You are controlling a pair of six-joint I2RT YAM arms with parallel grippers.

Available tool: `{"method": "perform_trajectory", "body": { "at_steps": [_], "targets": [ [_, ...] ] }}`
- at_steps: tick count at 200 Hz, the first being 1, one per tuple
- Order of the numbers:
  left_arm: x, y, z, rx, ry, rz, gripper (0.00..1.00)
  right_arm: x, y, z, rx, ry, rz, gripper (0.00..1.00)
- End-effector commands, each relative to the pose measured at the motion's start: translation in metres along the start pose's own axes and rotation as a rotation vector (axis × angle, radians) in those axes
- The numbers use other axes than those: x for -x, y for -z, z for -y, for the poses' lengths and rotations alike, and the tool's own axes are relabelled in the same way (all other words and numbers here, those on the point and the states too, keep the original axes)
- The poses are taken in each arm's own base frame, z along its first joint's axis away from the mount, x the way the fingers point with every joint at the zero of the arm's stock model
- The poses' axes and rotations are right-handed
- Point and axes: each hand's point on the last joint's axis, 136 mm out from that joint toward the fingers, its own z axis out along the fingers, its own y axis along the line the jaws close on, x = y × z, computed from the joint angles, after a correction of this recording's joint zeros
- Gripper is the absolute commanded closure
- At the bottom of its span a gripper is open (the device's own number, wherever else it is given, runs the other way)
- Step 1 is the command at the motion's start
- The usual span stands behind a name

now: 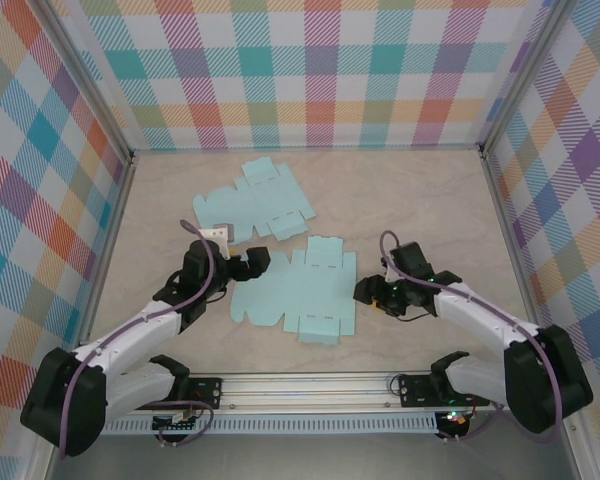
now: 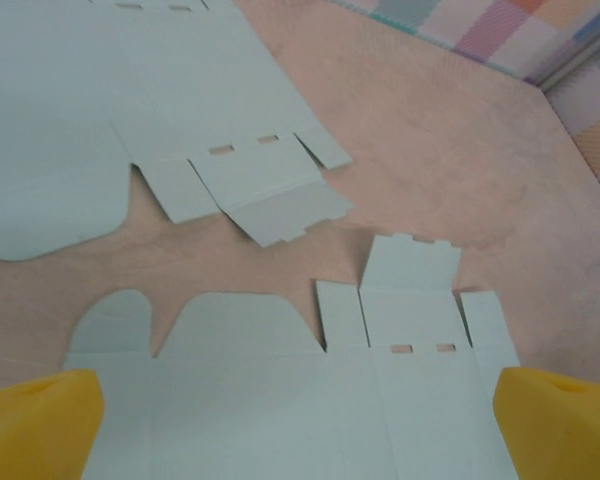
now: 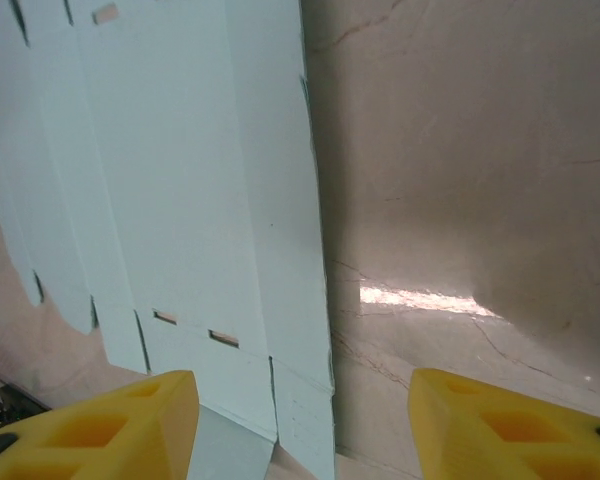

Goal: Fold the paper box

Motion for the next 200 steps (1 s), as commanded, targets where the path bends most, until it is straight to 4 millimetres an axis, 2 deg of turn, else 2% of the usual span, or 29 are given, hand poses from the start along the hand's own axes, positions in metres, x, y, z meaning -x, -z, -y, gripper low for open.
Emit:
{"method": "perform_trajectory", "body": {
  "at_steps": [1,27,38,58,98,130,168,200],
  "targets": [
    [-0.029,-0.007,0.009,-0.005,-0.006,-0.117,0.04,0.013,-0.006,-0.012,0.002,0.004,0.018,0.43],
    [-0.066,-0.014,0.008,0.029,-0.031,-0.217,0.15,0.014,-0.017,-0.011,-0.007,-0.002,-0.007,0.46],
    [-0.077,-0.015,0.009,0.039,-0.046,-0.24,0.23,0.015,-0.021,-0.013,0.003,0.001,-0.016,0.47],
    [-0.088,-0.018,0.011,0.052,-0.071,-0.27,0.31,0.017,-0.028,-0.017,0.005,0.008,-0.023,0.47],
    [-0.11,-0.026,0.002,0.092,-0.093,-0.341,0.51,0.017,-0.039,-0.014,-0.003,0.007,-0.039,0.48],
    [-0.124,-0.03,-0.002,0.097,-0.086,-0.378,0.55,0.017,-0.046,-0.018,0.022,-0.002,-0.047,0.51],
    [-0.137,-0.036,0.002,0.071,-0.081,-0.411,0.6,0.021,-0.046,-0.041,0.114,0.02,-0.039,0.55],
    [-0.145,-0.042,0.008,0.059,-0.078,-0.422,0.64,0.024,-0.046,-0.051,0.159,0.039,-0.025,0.57]
  ]
}}
